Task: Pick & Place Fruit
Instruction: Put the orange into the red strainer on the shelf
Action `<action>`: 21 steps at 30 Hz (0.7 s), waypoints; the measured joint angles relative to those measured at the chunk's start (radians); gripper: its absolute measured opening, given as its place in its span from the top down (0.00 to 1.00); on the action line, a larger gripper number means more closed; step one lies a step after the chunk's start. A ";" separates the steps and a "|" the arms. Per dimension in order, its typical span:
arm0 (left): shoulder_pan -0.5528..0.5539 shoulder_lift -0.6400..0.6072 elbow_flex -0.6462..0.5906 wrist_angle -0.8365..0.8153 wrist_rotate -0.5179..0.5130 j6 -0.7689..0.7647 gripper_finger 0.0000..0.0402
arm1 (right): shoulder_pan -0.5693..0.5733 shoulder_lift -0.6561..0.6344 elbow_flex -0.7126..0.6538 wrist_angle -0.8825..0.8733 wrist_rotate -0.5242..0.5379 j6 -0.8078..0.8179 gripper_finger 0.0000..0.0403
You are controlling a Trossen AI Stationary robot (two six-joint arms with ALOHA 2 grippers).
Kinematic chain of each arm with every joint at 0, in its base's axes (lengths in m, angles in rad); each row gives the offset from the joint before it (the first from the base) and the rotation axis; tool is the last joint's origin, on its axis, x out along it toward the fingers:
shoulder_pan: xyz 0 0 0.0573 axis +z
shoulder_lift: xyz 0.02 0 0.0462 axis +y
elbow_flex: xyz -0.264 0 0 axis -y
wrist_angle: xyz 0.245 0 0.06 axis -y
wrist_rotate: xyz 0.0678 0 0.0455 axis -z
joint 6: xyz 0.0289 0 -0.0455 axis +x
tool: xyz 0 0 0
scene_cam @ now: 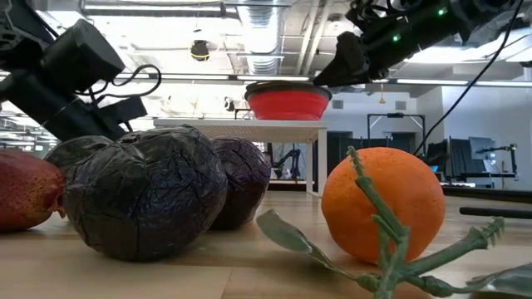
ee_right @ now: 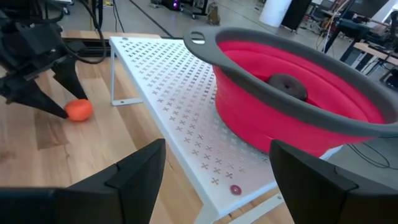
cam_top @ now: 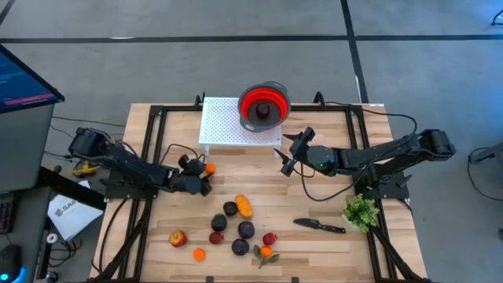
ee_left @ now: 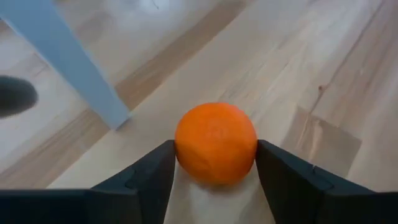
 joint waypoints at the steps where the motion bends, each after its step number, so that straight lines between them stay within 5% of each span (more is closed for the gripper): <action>1: 0.000 0.017 0.000 0.023 -0.008 0.000 0.47 | 0.000 0.000 0.000 0.002 0.000 0.000 0.30; 12: 0.000 0.115 0.001 0.174 -0.039 0.000 0.63 | 0.000 0.000 0.000 0.001 -0.003 0.008 0.30; 21: 0.000 0.067 0.001 0.204 0.039 0.070 0.59 | 0.000 0.000 0.000 0.000 -0.036 0.008 0.30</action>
